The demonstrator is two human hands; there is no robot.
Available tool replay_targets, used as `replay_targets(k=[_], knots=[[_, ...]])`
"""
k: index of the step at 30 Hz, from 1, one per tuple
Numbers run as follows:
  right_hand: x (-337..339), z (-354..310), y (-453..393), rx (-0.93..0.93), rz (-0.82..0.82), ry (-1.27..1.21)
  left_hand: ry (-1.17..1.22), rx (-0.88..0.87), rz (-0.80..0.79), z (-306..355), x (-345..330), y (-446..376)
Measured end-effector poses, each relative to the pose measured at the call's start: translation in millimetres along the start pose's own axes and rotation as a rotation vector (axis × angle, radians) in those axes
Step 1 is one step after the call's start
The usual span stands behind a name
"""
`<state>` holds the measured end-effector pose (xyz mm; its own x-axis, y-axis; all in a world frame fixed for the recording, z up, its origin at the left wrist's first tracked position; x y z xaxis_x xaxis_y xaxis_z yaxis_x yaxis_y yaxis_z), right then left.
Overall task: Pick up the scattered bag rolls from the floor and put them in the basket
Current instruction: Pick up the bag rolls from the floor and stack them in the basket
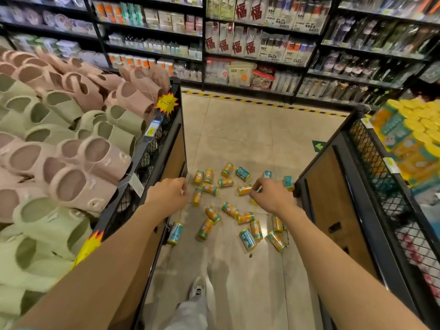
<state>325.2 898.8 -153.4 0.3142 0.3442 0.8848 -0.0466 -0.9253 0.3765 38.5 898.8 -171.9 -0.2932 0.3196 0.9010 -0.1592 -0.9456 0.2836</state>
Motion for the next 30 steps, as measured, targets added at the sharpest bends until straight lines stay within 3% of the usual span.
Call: replay_targets(k=[7, 17, 25, 30], knots=[[5.7, -21.9, -95.1, 0.012, -0.075, -0.030, 0.062, 0.086, -0.104, -25.8, 6.8, -86.1], [-35.7, 13.6, -190.6, -0.048, -0.229, -0.090, 0.082, 0.186, -0.193, -36.8, -46.5, -159.5], [-108.3, 70.7, -258.7, -0.112, -0.310, -0.106, 0.015, 0.239, -0.323, -24.6, -128.1, -232.3], [-196.0, 123.0, -305.1, -0.193, -0.367, -0.128, 0.013, 0.195, -0.379, -28.3, -223.9, -283.0]])
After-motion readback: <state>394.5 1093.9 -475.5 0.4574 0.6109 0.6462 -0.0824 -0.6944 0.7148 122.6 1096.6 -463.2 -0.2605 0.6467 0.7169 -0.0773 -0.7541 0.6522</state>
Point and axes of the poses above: each hand's wrist, its own y-axis away from the middle knuckle, its own x-axis out of the back of the hand, z = x × y, the point moved 1 cm from there along -y, towards the middle knuckle, and after that the axes turned 6 degrees about -z, right-handed, at the moved point
